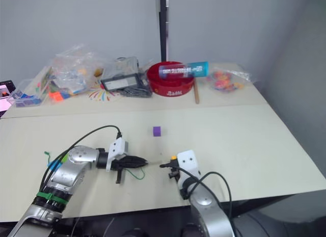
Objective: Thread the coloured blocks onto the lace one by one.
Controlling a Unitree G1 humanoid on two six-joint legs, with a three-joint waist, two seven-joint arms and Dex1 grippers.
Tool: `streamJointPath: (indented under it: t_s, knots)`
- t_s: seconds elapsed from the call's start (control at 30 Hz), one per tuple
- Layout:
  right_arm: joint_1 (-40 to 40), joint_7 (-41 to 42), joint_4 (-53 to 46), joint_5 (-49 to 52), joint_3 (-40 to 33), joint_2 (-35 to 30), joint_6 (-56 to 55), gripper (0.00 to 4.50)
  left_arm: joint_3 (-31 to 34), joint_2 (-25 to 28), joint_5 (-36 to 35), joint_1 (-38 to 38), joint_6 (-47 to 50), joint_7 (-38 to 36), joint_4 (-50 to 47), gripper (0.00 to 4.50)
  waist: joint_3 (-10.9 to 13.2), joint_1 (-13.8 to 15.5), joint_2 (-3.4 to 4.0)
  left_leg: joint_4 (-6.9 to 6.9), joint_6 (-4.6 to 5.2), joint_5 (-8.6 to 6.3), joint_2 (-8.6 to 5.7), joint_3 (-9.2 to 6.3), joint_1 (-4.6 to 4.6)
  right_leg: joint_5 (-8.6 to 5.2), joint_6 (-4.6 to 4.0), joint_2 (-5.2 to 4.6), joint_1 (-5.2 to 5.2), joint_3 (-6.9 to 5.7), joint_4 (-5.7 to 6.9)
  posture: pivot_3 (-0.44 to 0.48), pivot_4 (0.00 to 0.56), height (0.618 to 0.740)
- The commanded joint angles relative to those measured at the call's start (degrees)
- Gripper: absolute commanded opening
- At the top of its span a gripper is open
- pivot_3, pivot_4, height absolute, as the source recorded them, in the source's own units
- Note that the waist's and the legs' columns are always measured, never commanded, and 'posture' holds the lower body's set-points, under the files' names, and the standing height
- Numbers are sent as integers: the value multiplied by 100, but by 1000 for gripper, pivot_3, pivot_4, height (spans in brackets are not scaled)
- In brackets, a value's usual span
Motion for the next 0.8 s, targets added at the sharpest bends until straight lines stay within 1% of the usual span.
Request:
streamJointPath:
  t_s: [0.03, 0.07, 0.13, 0.2, 0.23, 0.27, 0.3, 0.33, 0.37, 0.47, 0.57, 0.63, 0.7, 0.77, 0.8]
  knots:
    - [78, 68, 304, 85, 24, 11, 79, 1188, 30, 22, -26, -125, -84, -46, -29, 0, -3, -6, -4, 0, 0, 0, 3, 0, 3, 0, 0, 3, 2, 1, 0, 0, 150, 740]
    - [64, 67, 305, 82, 10, 10, 65, 1188, 32, 22, -24, -132, -86, -51, -19, 0, -3, -7, -4, 0, 0, 0, 5, 0, 6, 0, 0, 6, 3, 0, 1, 0, 150, 740]
    - [77, 135, 183, 117, -17, -45, -32, 2247, 40, 22, -25, -138, -80, -47, -12, 0, -3, -5, -5, -3, 0, 0, 7, 1, 10, 0, 0, 7, 4, 1, 2, 0, 150, 740]
    - [72, 203, 15, 183, -99, -96, -98, 2932, 47, 23, -27, -134, -72, -40, -16, 0, -3, -1, -4, -3, 0, 0, 6, 1, 7, 0, 0, 6, 2, 1, 2, 0, 150, 740]
    - [37, 304, -146, 237, -165, -184, -117, 3196, 51, 27, -28, -127, -68, -37, -24, 0, -3, 1, -5, -3, 0, 0, 5, 1, 7, 0, 0, 5, 3, 1, 2, 0, 150, 740]
    - [-3, 433, -313, 297, -218, -303, -148, 3601, 55, 31, -29, -120, -63, -32, -34, 0, -3, 2, -5, -3, 0, 0, 4, 1, 5, 0, 0, 3, 3, 1, 1, 0, 150, 740]
    - [-55, 621, -500, 359, -261, -481, -186, 3893, 63, 40, -35, -101, -56, -27, -54, 0, -3, 14, -4, -3, 0, 0, 3, 2, 2, 0, 0, 2, 0, 2, 1, 0, 150, 740]
    - [-128, 840, -662, 445, -328, -690, -225, 4278, 71, 49, -38, -82, -52, -19, -74, 0, -3, 31, -4, -3, 0, 0, 1, 1, -3, 0, 0, -1, -3, 1, 1, 0, 150, 740]
    - [-218, 1092, -766, 544, -388, -927, -252, 4483, 79, 58, -42, -64, -45, -11, -93, 0, -3, 37, -4, -2, 0, 0, -3, 1, -7, 0, 0, -3, -5, 1, 0, 0, 150, 740]
    - [-546, 1925, -859, 907, -594, -1654, -334, 4483, 98, 87, -58, -4, -30, 15, -160, 0, -2, 33, -4, -2, 0, 0, -6, 1, -7, 0, 0, -4, -4, 0, -3, 0, 150, 740]
    - [-994, 3433, -679, 1689, -839, -2622, -497, 4483, 123, 119, -73, 63, -6, 42, -228, 0, -2, 32, -5, -2, 1, 0, -1, 0, -6, 0, 0, 3, 0, -2, -6, 0, 150, 740]
    - [-1399, 4492, -203, 1953, -819, -3323, -692, 4483, 134, 142, -77, 110, -2, 49, -268, 0, -1, 30, -6, -1, 1, -1, 2, 1, -6, 0, 0, 5, 2, -3, -8, 0, 150, 740]
    - [-1661, 5038, 153, 2050, -754, -3679, -907, 4483, 139, 155, -80, 129, 5, 52, -289, 0, 0, 33, -7, -1, 2, 0, 2, 4, -6, 0, 0, 5, 5, -2, -18, 0, 150, 740]
    - [-2351, 6028, 1083, 1841, -420, -4048, -1520, 4483, 152, 188, -99, 179, 49, 63, -384, 0, 1, 26, -7, -1, 2, -1, 6, 4, -4, 0, 0, 8, 7, -4, -18, 0, 150, 740]
    - [-2670, 6396, 1547, 1715, -273, -4125, -1839, 4483, 159, 206, -107, 203, 66, 71, -427, 0, 1, 15, -8, -2, 2, 0, 6, 6, -5, 0, 0, 8, 6, -2, -22, 0, 150, 740]
